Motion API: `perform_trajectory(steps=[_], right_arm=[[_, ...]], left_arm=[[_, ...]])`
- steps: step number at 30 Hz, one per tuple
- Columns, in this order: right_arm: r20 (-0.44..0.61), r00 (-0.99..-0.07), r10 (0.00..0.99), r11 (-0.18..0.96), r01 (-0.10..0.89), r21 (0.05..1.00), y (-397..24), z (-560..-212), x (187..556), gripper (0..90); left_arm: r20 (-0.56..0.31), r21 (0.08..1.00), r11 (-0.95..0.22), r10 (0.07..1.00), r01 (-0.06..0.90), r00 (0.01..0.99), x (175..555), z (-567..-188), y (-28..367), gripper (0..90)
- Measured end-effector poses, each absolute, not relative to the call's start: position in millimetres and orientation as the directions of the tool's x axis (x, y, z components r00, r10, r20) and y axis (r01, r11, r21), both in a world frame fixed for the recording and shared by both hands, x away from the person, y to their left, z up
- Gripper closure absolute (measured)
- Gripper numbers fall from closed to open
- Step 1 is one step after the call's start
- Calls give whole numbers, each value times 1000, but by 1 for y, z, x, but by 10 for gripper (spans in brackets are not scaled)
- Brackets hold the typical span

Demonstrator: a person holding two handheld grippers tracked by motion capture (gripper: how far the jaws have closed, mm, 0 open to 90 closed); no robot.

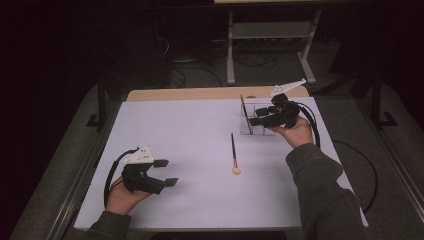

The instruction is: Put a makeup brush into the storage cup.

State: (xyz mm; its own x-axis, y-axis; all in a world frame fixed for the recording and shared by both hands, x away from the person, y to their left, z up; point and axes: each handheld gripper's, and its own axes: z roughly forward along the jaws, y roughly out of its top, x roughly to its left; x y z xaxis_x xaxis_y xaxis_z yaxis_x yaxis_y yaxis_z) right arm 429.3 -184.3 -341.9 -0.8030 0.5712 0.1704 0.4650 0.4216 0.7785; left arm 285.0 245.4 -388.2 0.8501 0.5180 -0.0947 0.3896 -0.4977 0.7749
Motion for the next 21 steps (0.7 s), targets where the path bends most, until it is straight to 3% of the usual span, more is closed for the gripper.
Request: perform_trajectory(steps=[21], right_arm=[[151, -823, 547, 460, 446, 768, -180, -347, 407, 361]], left_arm=[[-89, 769, -510, 511, 385, 855, 285, -389, 241, 250]])
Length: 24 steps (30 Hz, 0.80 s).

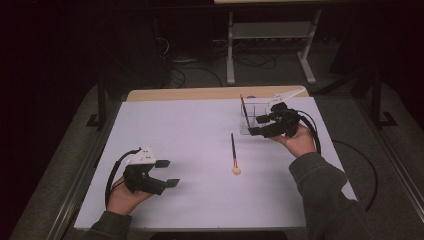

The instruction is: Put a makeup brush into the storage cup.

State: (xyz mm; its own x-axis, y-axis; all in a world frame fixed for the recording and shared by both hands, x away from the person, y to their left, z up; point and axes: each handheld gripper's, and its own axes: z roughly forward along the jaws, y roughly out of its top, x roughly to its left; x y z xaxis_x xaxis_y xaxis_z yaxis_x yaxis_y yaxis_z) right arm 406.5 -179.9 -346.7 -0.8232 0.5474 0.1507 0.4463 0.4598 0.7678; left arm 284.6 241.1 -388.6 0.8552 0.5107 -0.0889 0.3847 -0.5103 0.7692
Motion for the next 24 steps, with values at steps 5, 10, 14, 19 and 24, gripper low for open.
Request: perform_trajectory(steps=[5, 10, 14, 19, 24], right_arm=[[151, -824, 545, 466, 448, 763, -180, -349, 403, 361], [162, -820, 549, 466, 461, 755, -181, -352, 399, 361], [160, -823, 545, 473, 459, 752, -178, -355, 397, 361], [162, -822, 546, 490, 470, 734, -174, -360, 393, 337], [166, -815, 555, 491, 483, 725, -171, -362, 392, 331]], left_arm=[[-83, 768, -517, 506, 379, 859, 286, -388, 241, 250], [-79, 768, -520, 503, 375, 861, 286, -388, 240, 250], [-84, 766, -519, 504, 379, 860, 286, -389, 238, 249], [-79, 768, -521, 499, 372, 863, 286, -388, 237, 248], [-77, 766, -524, 499, 371, 863, 285, -389, 237, 247]])
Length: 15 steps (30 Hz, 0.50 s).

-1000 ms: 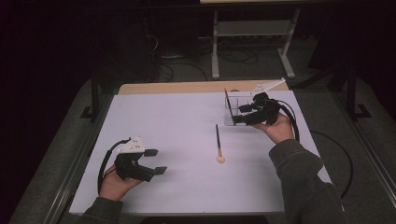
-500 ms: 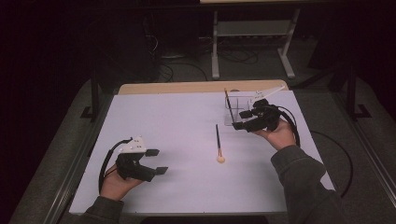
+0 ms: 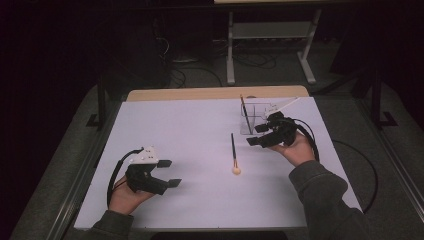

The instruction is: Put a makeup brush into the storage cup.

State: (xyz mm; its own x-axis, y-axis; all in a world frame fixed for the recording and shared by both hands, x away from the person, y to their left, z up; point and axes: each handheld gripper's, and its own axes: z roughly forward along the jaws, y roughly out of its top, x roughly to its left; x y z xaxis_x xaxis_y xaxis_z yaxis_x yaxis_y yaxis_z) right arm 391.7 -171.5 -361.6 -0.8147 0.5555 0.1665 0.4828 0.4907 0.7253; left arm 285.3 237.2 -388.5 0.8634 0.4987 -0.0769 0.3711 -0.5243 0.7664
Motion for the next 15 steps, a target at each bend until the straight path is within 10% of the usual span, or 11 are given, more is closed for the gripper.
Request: perform_trajectory(steps=[15], right_arm=[[166, -809, 565, 496, 493, 715, -154, -362, 386, 271]], left_arm=[[-86, 778, -504, 508, 376, 857, 283, -386, 239, 246]])
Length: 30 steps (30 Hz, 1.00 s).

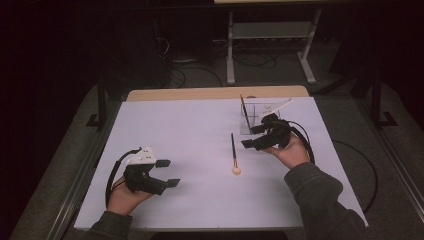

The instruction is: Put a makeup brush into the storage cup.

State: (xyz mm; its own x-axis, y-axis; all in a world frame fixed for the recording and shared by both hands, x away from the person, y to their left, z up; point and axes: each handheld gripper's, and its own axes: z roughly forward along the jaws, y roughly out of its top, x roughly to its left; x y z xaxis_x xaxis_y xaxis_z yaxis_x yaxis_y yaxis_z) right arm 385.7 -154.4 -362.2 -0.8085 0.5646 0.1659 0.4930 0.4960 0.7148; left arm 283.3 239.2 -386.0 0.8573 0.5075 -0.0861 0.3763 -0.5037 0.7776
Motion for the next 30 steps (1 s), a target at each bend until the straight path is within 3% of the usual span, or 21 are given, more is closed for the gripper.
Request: perform_trajectory(steps=[30], right_arm=[[183, -808, 560, 513, 511, 689, -126, -373, 384, 224]], left_arm=[[-79, 783, -496, 519, 375, 851, 283, -385, 242, 242]])
